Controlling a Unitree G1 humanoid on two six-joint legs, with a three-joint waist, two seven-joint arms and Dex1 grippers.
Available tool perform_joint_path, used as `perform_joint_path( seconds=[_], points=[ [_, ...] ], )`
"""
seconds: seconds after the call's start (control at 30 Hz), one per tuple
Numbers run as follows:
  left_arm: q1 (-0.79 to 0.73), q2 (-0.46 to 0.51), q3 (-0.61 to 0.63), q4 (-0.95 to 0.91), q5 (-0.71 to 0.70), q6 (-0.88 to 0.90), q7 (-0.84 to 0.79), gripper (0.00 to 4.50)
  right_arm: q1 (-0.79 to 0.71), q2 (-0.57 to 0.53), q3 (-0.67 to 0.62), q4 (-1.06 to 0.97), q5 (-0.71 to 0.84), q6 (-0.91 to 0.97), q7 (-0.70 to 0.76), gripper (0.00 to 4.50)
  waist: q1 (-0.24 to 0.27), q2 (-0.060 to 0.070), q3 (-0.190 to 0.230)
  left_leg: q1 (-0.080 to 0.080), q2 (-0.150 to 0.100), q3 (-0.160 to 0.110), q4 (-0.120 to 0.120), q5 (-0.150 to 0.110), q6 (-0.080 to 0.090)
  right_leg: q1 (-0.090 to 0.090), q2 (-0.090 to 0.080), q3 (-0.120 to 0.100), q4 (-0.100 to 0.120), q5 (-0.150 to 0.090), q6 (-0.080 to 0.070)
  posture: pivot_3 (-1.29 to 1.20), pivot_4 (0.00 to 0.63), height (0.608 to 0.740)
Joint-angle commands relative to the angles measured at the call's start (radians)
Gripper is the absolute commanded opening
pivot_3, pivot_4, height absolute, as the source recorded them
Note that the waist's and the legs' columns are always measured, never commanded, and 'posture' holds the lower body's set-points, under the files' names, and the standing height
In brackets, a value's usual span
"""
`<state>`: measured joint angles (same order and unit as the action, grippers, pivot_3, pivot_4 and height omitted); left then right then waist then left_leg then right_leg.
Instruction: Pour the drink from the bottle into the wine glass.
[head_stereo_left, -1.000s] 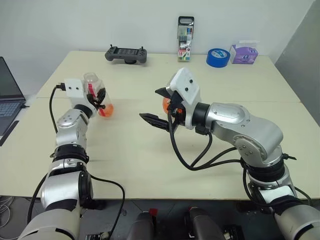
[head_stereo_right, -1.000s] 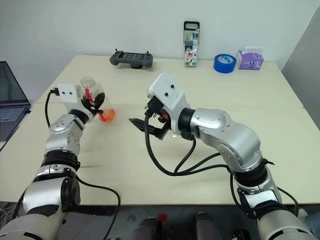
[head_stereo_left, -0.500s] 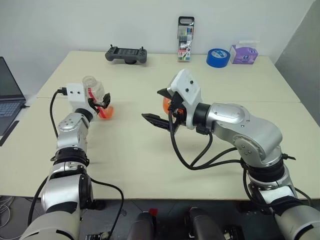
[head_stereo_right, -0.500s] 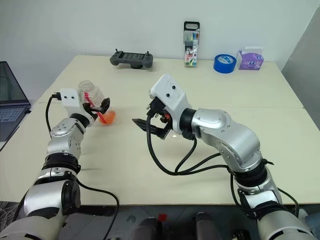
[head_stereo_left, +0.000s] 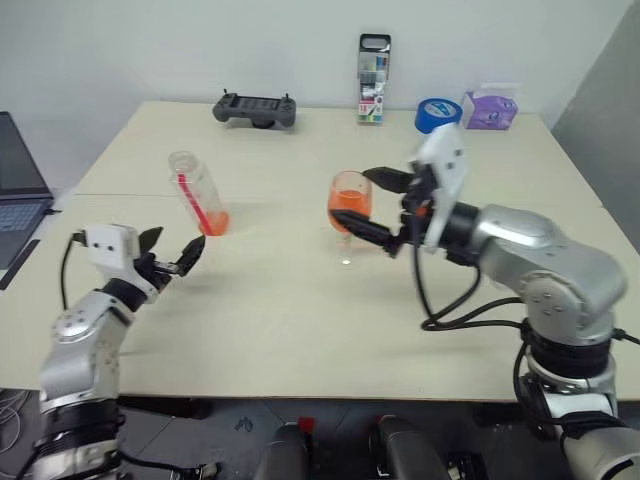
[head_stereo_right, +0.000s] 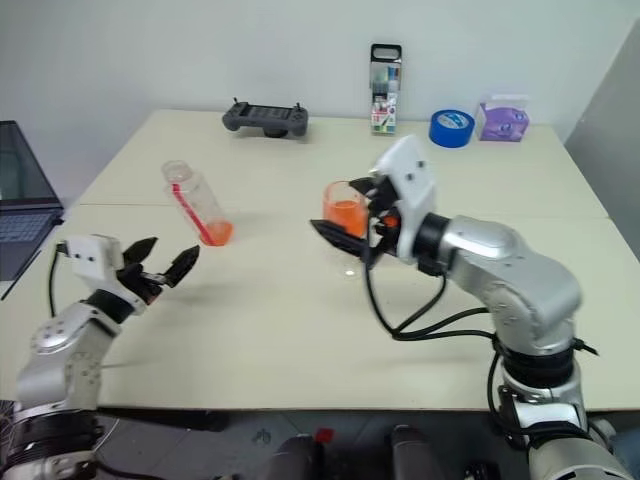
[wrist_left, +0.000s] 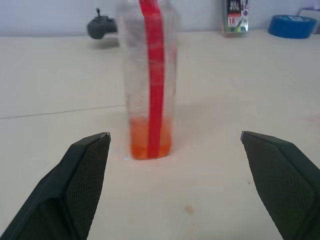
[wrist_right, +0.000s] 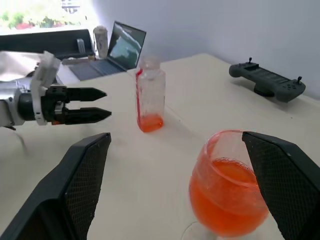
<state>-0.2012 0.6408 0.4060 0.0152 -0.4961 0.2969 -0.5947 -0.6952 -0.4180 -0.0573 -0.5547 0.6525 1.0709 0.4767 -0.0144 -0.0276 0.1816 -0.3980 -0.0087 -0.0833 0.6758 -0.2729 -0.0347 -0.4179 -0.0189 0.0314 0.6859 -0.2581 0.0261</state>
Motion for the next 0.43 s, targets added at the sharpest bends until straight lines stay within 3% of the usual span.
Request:
perform_joint_path(
  seconds=[0.03,0.2,0.43],
  points=[
    [-0.035,0.055,-0.026,-0.207,-0.127,0.16,-0.048,4.47,0.095,-0.077,-0.135,-0.013,0.041,-0.014,0.028,4.5,0.014,0.0,0.0,0.001,0.0,0.0,0.0,0.0,0.0,0.003,0.0,-0.001,-0.004,0.0,0.0,0.0,0.15,0.74],
    [-0.064,0.069,-0.093,-0.338,-0.165,0.268,-0.043,4.47,0.226,-0.13,-0.168,-0.051,0.036,-0.091,0.031,4.5,0.007,0.001,0.001,0.007,-0.004,0.004,0.0,0.0,0.0,0.009,0.0,0.0,-0.006,0.0,0.0,0.0,0.15,0.74],
    [-0.069,0.08,-0.108,-0.361,-0.148,0.304,-0.036,4.47,0.259,-0.105,-0.171,-0.065,0.054,-0.155,0.003,4.5,-0.02,0.002,0.001,0.017,0.001,0.009,-0.012,0.0,0.001,0.009,0.002,0.006,-0.006,0.0,0.0,0.0,0.15,0.74]
  ],
)
